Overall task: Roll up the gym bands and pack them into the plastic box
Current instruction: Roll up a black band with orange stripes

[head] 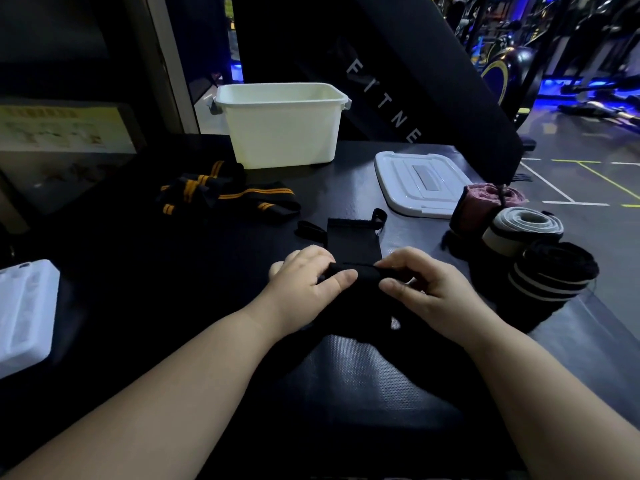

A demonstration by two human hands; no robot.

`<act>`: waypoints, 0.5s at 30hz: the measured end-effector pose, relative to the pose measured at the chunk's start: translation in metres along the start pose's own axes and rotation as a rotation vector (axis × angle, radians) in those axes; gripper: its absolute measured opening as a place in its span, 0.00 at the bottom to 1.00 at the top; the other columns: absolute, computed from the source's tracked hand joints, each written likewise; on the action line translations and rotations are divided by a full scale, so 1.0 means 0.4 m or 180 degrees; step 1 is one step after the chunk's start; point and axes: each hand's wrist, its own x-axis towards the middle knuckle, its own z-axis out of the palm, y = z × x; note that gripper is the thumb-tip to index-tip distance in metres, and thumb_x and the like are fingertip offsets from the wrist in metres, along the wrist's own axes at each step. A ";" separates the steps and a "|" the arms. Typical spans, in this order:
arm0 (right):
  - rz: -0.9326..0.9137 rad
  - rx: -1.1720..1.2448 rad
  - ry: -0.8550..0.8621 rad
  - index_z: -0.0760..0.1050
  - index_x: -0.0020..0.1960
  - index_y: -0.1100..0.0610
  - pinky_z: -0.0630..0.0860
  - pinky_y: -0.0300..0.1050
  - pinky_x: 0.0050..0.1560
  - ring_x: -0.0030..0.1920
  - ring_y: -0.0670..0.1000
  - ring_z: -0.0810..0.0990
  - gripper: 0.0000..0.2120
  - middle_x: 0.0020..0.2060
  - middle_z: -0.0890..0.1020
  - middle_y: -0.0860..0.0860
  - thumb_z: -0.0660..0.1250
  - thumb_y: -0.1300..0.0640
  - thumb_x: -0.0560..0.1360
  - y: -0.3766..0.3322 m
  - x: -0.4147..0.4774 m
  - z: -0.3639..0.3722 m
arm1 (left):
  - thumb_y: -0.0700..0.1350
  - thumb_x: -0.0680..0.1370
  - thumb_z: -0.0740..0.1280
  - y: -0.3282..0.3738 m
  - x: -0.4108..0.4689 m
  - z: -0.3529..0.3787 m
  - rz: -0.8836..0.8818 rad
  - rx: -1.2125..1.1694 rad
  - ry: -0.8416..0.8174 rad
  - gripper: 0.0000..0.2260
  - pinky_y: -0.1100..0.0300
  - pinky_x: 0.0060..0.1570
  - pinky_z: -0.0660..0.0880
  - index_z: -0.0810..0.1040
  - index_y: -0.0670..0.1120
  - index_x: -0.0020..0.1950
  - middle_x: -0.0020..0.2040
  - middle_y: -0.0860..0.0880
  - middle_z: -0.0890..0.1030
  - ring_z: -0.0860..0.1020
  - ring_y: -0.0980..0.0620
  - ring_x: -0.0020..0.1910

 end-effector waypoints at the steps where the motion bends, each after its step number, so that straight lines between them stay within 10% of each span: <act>1: 0.0066 0.0062 0.0066 0.77 0.47 0.42 0.72 0.33 0.43 0.37 0.38 0.77 0.08 0.43 0.82 0.45 0.73 0.53 0.73 0.001 0.001 0.001 | 0.65 0.75 0.61 -0.002 -0.003 0.007 0.0092 -0.0146 0.0217 0.20 0.56 0.64 0.60 0.76 0.50 0.53 0.55 0.59 0.73 0.71 0.57 0.58; 4: 0.0191 0.0057 0.0168 0.78 0.45 0.41 0.71 0.30 0.42 0.34 0.37 0.76 0.09 0.43 0.84 0.48 0.73 0.55 0.73 0.001 0.002 0.005 | 0.58 0.72 0.66 0.003 -0.011 0.016 0.0538 -0.0720 0.0867 0.16 0.67 0.56 0.68 0.76 0.52 0.55 0.50 0.60 0.75 0.74 0.62 0.50; 11: 0.0311 -0.0263 0.0222 0.79 0.51 0.42 0.70 0.28 0.42 0.39 0.35 0.78 0.08 0.39 0.82 0.37 0.71 0.47 0.72 0.000 0.007 0.004 | 0.52 0.72 0.75 0.008 -0.030 -0.003 0.0437 -0.0736 0.0536 0.18 0.76 0.59 0.67 0.81 0.55 0.60 0.54 0.66 0.74 0.72 0.71 0.57; 15: 0.0120 -0.0586 -0.0081 0.79 0.61 0.47 0.73 0.30 0.48 0.49 0.41 0.77 0.30 0.54 0.75 0.39 0.72 0.36 0.62 0.003 0.004 -0.012 | 0.52 0.67 0.78 0.011 -0.030 -0.015 0.0263 -0.0292 0.0121 0.31 0.86 0.53 0.55 0.73 0.59 0.69 0.59 0.64 0.70 0.68 0.71 0.56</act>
